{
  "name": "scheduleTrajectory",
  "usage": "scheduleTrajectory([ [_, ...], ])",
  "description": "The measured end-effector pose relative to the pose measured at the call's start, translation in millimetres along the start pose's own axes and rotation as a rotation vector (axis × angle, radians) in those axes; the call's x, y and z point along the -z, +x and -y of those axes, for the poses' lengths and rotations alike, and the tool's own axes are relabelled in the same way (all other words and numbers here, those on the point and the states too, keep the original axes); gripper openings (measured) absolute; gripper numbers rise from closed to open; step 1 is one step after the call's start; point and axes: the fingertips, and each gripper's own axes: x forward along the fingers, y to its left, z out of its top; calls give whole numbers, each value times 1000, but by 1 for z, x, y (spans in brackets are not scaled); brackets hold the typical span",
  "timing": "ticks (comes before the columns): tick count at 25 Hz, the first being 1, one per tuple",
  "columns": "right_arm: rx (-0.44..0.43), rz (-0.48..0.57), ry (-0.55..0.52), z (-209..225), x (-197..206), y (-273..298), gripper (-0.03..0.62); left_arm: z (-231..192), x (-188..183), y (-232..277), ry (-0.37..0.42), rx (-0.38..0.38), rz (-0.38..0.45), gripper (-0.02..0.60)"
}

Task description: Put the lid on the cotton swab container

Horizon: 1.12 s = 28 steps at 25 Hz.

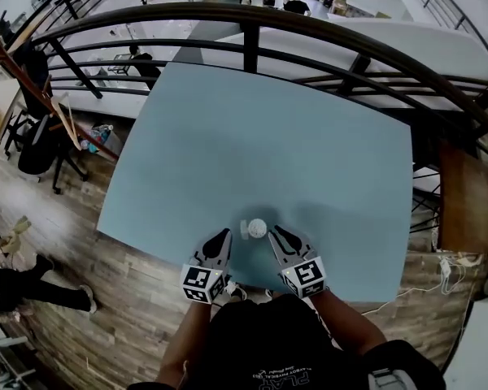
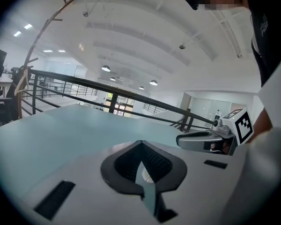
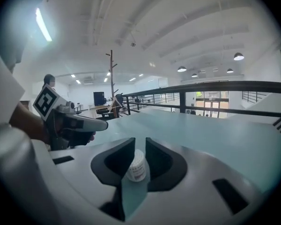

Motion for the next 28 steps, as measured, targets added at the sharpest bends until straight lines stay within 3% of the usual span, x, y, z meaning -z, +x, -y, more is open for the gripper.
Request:
scheduleTrajectory([
  [2,-17,-31,-12,-1,11,2,118,-7,6,0,-2,-18,-14,11],
  [9,-67,-103,-4,-5,45,14,201,-21,18,0,3,-39,-50,11],
  [20,-95,-189,-60,-14,72,49,264,-26,25,5,14,-20,-93,11],
  [28,-95,-209,-123,-21,83,60,268,-28,35,5,-7,-22,-115,11],
])
